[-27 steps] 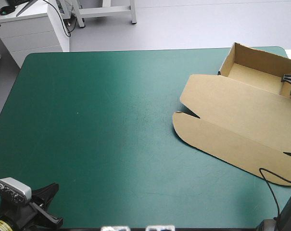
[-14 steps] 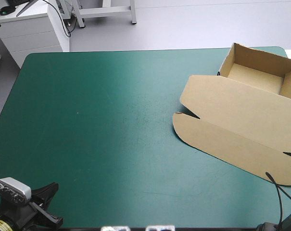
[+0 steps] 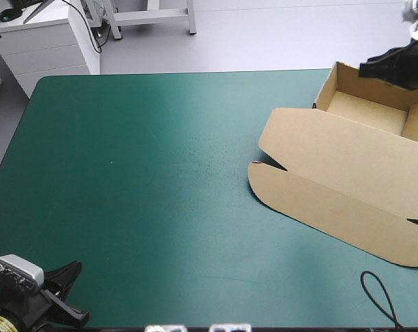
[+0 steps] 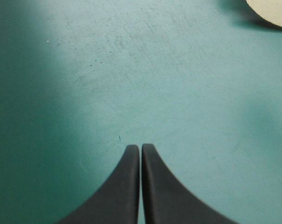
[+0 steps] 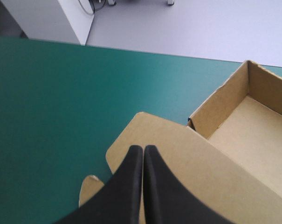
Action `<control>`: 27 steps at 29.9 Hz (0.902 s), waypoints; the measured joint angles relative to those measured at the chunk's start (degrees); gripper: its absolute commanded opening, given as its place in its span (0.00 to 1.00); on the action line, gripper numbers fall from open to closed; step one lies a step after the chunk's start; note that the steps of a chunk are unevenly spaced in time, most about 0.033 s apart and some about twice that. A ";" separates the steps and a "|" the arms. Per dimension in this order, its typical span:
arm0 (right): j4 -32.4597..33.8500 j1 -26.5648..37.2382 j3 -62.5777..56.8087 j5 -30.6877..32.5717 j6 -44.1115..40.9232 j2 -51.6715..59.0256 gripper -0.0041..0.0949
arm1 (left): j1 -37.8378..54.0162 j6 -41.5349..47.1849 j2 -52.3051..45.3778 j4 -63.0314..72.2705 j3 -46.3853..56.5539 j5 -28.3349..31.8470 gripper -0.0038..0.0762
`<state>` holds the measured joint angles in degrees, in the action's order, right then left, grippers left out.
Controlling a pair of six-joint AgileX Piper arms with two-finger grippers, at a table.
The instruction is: Fold the box
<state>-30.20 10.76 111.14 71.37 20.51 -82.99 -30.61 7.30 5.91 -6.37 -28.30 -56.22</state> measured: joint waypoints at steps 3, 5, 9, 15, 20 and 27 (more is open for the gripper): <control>7.66 -7.34 -6.62 -3.06 0.00 4.88 0.03 | 0.00 0.00 0.00 0.00 0.00 0.00 0.04; 12.48 -11.16 -11.91 -5.99 -0.20 8.53 0.03 | 0.00 0.03 0.00 0.00 0.00 0.00 0.04; 18.17 -16.38 -22.61 -11.84 -1.92 16.47 0.03 | 0.00 0.03 0.00 0.00 0.00 0.00 0.04; 22.65 -17.63 -39.00 -19.47 -5.65 29.93 0.03 | 0.00 0.03 0.00 0.00 0.00 0.01 0.04; 27.96 -17.63 -53.76 -25.15 -12.53 40.26 0.03 | 0.00 0.03 0.00 0.00 0.00 0.01 0.04; 36.58 -17.63 -71.74 -30.23 -24.85 55.50 0.03 | 0.00 0.03 0.00 0.00 0.00 0.01 0.04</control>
<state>6.38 -6.87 39.40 41.14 -4.34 -27.49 -30.61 7.32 5.91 -6.37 -28.30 -56.21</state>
